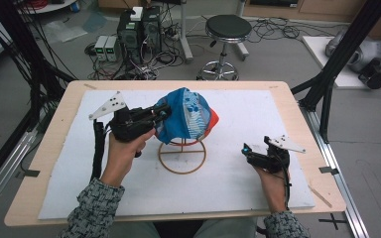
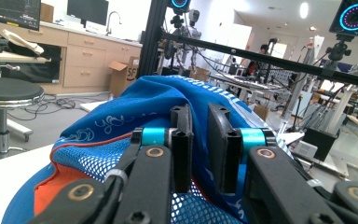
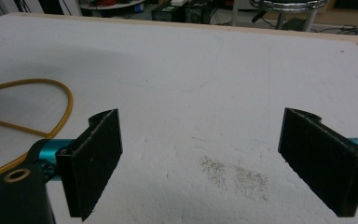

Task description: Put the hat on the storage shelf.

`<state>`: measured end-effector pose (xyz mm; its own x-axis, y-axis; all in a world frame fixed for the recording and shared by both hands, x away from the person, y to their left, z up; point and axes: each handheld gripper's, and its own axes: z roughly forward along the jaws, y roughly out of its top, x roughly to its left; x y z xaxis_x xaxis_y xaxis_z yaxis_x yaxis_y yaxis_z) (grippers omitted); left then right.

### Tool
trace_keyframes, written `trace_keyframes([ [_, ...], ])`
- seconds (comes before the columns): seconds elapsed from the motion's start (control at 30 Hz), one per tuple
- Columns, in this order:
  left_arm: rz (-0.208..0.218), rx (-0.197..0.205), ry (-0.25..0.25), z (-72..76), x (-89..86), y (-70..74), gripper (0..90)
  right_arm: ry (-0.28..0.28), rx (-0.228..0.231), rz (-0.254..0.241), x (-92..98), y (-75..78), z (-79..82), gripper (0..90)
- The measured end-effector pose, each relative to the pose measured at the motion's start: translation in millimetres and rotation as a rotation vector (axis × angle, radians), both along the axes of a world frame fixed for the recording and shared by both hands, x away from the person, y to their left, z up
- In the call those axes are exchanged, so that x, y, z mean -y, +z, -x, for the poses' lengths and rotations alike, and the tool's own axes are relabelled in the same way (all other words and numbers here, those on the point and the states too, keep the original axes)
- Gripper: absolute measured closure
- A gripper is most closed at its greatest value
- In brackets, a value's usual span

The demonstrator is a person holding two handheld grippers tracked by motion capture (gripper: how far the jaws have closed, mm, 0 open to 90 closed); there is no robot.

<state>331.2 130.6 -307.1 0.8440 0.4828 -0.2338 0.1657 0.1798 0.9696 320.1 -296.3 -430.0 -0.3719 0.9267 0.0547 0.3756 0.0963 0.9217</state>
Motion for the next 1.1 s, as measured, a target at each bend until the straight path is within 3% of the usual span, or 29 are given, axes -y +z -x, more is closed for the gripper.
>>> trace_keyframes([
  [0.2, 0.009, 0.023, 0.009, 0.3, 0.3, 0.6, 73.9, 0.001, -0.002, 0.000, 0.0, 0.0, 0.0, 12.6],
  [1.1, 0.025, 0.007, 0.032, -2.1, -3.3, 1.2, 54.1, 0.000, -0.002, 0.001, -0.3, 0.0, 0.0, 12.6],
])
